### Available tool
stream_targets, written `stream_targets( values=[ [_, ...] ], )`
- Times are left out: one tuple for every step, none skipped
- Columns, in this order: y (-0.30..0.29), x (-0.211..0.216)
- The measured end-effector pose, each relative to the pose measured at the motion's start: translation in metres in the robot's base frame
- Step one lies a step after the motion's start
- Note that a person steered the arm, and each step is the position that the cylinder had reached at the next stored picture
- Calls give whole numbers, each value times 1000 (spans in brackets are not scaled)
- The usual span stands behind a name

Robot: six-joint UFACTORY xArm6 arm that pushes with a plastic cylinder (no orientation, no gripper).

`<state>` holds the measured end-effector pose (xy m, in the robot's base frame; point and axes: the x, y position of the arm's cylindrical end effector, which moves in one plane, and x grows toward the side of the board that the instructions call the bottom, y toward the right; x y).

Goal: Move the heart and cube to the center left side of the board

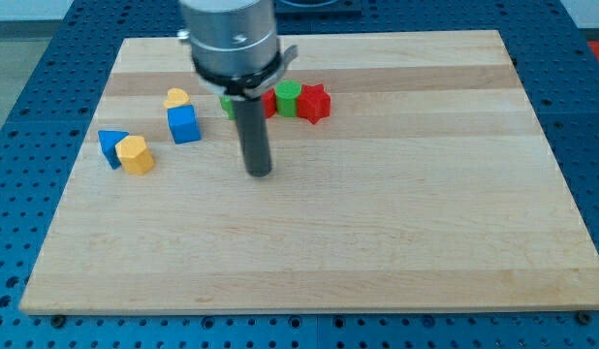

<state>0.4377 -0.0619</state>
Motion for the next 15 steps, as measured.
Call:
stream_targets(
  values=[
    [-32,-51],
    [-56,-51],
    [-73,-51],
    [-90,-51],
    [-107,-51],
    [-118,-51],
    [-125,-51],
    [-129,-51],
    [-96,-50],
    [-83,-81],
    [-92,-90],
    [-103,-95],
    [-124,-95],
    [-145,-95],
    [-160,-95]
  ],
)
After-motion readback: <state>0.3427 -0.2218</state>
